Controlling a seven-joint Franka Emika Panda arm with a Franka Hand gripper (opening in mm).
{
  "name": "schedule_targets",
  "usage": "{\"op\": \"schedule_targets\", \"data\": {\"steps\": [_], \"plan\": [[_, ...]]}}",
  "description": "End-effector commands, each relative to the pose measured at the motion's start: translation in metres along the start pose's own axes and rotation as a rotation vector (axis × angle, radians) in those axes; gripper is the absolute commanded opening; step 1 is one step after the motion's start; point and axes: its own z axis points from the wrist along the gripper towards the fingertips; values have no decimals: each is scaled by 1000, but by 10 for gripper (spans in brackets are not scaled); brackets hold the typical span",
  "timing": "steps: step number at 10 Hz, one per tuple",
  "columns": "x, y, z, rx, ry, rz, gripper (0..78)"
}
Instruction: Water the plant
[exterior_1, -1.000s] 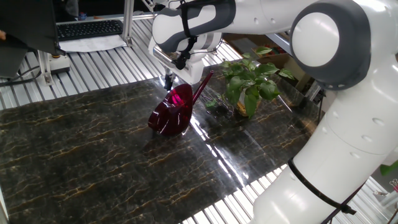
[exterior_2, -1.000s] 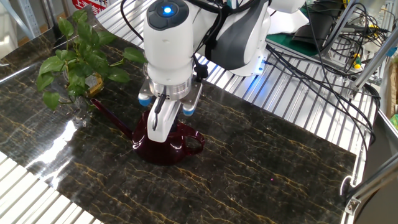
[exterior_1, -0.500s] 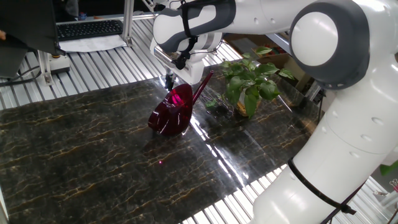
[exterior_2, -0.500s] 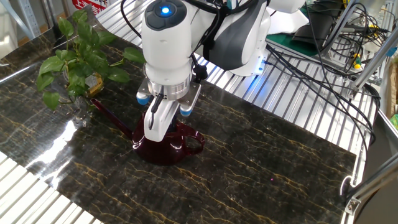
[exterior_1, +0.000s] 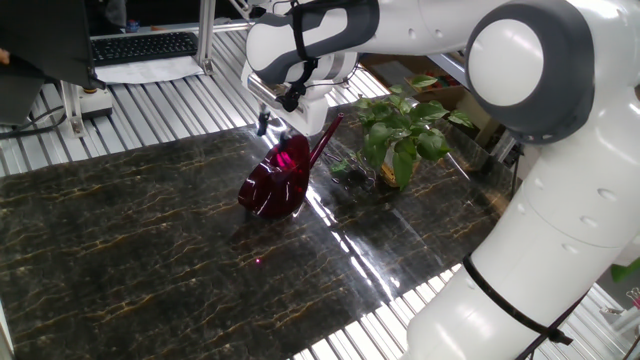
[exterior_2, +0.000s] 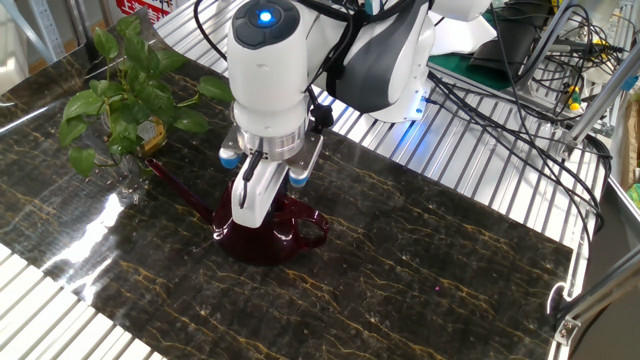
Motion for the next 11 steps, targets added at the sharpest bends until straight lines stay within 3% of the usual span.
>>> {"op": "schedule_targets", "data": {"steps": [1, 5, 6, 7, 11], "plan": [[-3, 0, 0, -3, -1, 20, 774], [-3, 0, 0, -3, -1, 20, 774], [-3, 0, 0, -25, 43, -48, 774], [-3, 0, 0, -17, 57, -69, 774], [-3, 0, 0, -5, 34, -44, 774]]}}
